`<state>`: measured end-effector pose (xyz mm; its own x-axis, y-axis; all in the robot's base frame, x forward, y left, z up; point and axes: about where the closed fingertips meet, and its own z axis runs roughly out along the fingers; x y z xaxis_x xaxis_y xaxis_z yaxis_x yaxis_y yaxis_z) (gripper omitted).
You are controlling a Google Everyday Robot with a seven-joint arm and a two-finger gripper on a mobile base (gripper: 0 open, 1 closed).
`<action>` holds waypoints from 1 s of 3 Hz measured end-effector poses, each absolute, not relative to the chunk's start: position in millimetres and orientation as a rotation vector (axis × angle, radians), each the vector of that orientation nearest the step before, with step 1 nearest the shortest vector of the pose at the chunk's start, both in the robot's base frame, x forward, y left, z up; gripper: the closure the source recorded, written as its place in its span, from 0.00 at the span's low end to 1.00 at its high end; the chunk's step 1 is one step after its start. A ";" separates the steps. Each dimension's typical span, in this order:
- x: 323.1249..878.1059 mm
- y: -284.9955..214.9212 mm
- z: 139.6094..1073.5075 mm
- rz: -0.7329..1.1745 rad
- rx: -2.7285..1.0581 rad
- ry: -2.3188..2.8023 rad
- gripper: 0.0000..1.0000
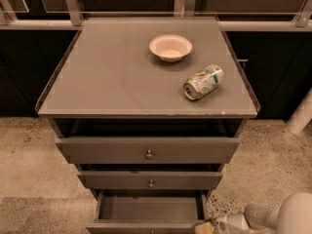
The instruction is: Close bottom drawer
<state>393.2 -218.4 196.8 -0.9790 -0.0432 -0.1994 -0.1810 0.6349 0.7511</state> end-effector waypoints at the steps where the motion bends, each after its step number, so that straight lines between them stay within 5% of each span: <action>1: 393.6 -216.8 194.5 1.260 -0.160 2.686 1.00; 3: 392.8 -183.8 200.9 1.245 -0.143 2.664 1.00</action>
Offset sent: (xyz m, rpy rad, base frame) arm 0.0162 0.0159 -0.0628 -0.0021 0.0103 -0.2072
